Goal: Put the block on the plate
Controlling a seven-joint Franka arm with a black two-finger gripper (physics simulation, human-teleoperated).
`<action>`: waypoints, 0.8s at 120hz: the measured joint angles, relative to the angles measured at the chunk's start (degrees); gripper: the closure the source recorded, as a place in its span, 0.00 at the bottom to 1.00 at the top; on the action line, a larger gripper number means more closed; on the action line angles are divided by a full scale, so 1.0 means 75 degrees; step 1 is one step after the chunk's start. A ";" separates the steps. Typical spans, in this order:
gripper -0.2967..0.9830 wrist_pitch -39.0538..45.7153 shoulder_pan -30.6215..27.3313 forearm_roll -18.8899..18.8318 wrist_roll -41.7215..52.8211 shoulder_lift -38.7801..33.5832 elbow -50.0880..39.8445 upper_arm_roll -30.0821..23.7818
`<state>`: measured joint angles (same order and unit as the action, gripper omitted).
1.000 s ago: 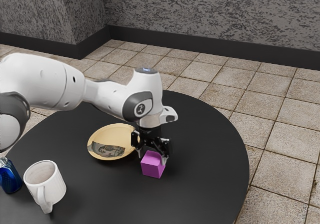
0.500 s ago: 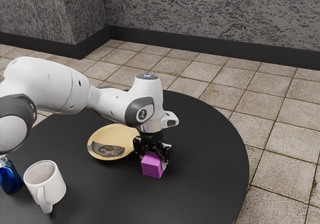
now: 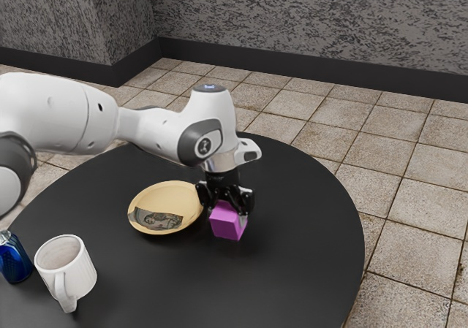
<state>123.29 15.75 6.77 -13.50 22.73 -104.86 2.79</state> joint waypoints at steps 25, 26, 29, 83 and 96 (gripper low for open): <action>0.44 -0.0419 -0.0554 -0.0273 -0.0010 -0.0071 0.0620 0.0003; 0.44 -0.0433 -0.0586 -0.0283 -0.0010 -0.0074 0.0636 0.0003; 0.44 -0.0471 -0.0683 -0.0314 -0.0011 -0.0082 0.0676 0.0003; 0.44 -0.0737 -0.2275 -0.0741 -0.0021 -0.0164 0.0532 -0.0397; 0.43 -0.0723 -0.2519 -0.0769 -0.0030 -0.0250 0.0257 -0.0566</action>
<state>117.86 -3.14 1.00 -13.73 20.86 -102.93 -1.46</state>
